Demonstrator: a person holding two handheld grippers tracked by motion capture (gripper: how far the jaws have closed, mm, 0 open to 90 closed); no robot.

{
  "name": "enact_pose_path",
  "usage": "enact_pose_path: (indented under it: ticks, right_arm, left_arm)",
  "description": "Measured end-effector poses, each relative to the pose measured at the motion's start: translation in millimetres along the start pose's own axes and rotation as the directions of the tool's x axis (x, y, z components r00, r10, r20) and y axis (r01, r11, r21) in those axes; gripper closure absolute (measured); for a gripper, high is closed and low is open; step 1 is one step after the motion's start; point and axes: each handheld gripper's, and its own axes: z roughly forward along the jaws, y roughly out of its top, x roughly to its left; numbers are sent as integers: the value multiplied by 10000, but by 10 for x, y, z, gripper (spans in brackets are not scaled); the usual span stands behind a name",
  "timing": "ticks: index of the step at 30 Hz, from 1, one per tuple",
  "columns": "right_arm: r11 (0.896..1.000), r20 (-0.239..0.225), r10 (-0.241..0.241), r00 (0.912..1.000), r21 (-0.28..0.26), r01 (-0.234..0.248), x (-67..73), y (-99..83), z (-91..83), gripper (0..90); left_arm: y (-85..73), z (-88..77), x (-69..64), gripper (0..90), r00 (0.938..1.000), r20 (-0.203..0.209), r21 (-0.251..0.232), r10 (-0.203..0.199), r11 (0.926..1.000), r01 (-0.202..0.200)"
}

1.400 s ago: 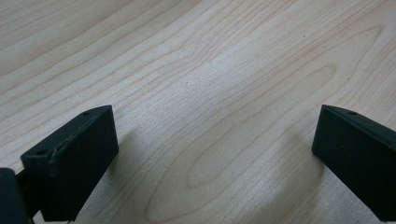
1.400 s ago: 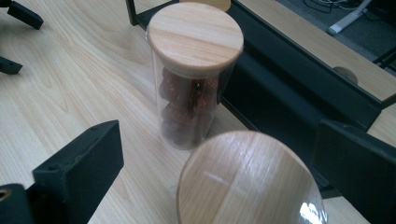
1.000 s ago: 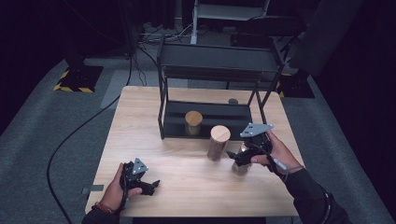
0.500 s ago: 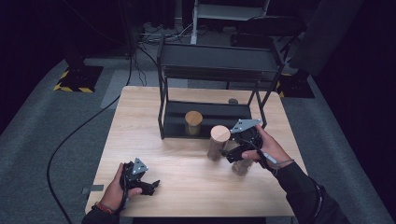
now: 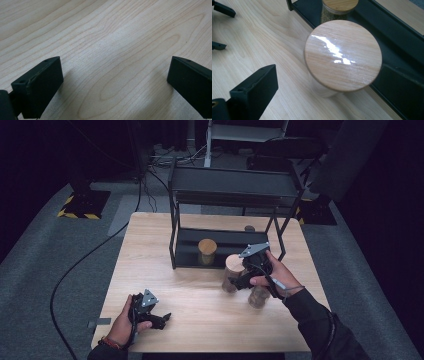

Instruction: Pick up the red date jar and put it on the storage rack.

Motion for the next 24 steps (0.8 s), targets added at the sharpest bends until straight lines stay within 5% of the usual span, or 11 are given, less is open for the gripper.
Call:
enact_pose_path:
  ticks: [24]
  right_arm:
    - [9913, -204, 583, 9981, 1194, -554, -143, 381, 231, 46]
  left_arm:
    - [1, 0, 1, 2, 10000, 2, 4, 6, 10000, -6]
